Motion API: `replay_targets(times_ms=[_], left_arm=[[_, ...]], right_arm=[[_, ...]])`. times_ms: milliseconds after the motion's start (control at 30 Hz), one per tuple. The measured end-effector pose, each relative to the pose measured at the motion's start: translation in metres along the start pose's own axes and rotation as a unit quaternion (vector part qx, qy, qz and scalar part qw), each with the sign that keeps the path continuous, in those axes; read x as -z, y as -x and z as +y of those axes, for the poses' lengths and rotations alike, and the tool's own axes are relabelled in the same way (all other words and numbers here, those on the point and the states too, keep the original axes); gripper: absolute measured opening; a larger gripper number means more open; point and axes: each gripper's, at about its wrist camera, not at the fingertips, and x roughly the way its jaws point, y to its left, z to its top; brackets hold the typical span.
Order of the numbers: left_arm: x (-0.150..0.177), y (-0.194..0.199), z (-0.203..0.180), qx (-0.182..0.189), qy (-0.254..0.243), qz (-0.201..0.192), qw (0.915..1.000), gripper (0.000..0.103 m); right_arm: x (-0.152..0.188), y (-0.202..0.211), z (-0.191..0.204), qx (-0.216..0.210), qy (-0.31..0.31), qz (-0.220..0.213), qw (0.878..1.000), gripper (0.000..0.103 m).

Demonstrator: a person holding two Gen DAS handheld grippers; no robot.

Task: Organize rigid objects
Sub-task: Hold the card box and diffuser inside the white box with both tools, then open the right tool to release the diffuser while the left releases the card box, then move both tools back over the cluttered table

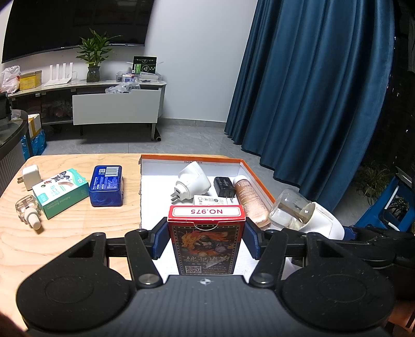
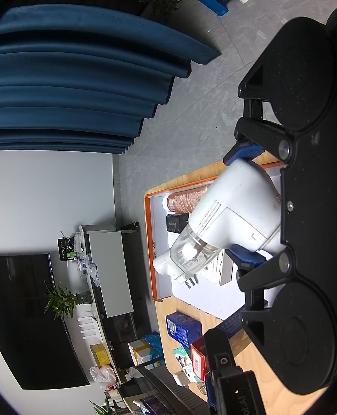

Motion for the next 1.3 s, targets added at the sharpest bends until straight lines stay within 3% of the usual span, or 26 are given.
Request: replay_targets(times_ms=[367, 567, 833, 900, 933, 1167, 1300], left_arm=[[0.0, -0.007, 0.001, -0.002, -0.004, 0.012, 0.9999, 0.059], [0.002, -0.012, -0.001, 0.0, -0.009, 0.024, 0.9997, 0.059], [-0.003, -0.039, -0.007, 0.01, -0.024, 0.074, 0.9969, 0.061], [-0.007, -0.047, -0.009, 0.019, -0.025, 0.079, 0.9964, 0.077], [-0.009, -0.049, -0.01, 0.014, -0.029, 0.079, 0.9963, 0.08], [-0.023, -0.03, -0.002, 0.007, -0.019, 0.042, 0.9989, 0.092], [-0.029, -0.014, 0.016, -0.018, -0.017, 0.029, 0.9993, 0.094]], right_arm=[[-0.005, -0.013, 0.0, 0.019, 0.002, -0.002, 1.0, 0.081], [-0.006, -0.005, -0.009, 0.016, -0.016, -0.025, 0.999, 0.083], [-0.011, 0.003, -0.017, 0.01, -0.027, -0.041, 0.999, 0.084], [-0.012, 0.006, -0.017, 0.012, -0.024, -0.045, 0.999, 0.084], [-0.013, 0.008, -0.017, 0.017, -0.027, -0.05, 0.998, 0.084], [-0.024, 0.023, -0.023, 0.011, -0.048, -0.077, 0.996, 0.085], [-0.031, 0.029, -0.011, -0.006, -0.041, -0.08, 0.996, 0.087]])
